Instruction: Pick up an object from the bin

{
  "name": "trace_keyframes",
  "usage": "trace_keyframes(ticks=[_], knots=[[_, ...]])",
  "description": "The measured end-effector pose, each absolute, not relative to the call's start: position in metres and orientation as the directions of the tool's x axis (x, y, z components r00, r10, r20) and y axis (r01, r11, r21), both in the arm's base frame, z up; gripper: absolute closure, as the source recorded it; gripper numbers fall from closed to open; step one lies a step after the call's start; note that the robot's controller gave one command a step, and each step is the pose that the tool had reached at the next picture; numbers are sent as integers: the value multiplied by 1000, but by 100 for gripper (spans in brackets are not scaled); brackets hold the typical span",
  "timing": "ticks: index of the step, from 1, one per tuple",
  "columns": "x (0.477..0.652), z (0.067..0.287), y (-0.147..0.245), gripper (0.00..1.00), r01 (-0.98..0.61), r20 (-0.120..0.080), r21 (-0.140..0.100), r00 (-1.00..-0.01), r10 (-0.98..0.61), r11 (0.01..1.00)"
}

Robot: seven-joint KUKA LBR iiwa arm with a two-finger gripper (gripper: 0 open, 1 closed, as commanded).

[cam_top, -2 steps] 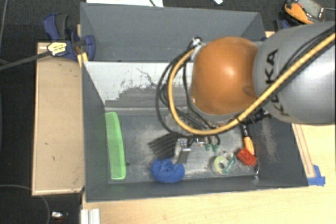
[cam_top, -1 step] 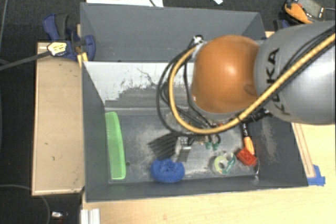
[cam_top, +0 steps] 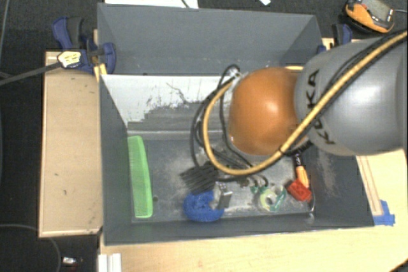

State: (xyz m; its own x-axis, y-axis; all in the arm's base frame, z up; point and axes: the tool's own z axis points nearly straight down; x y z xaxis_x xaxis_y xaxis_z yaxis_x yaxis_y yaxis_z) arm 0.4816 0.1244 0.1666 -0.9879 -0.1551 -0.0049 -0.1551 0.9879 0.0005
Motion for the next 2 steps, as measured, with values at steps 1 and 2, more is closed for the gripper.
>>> trace_keyframes(ticks=[1, 2], knots=[[479, 139, 100, 0, -339, -9, -2, -941, -339, 941], [481, 131, 108, 0, -496, -8, -1, -868, -496, 868]])
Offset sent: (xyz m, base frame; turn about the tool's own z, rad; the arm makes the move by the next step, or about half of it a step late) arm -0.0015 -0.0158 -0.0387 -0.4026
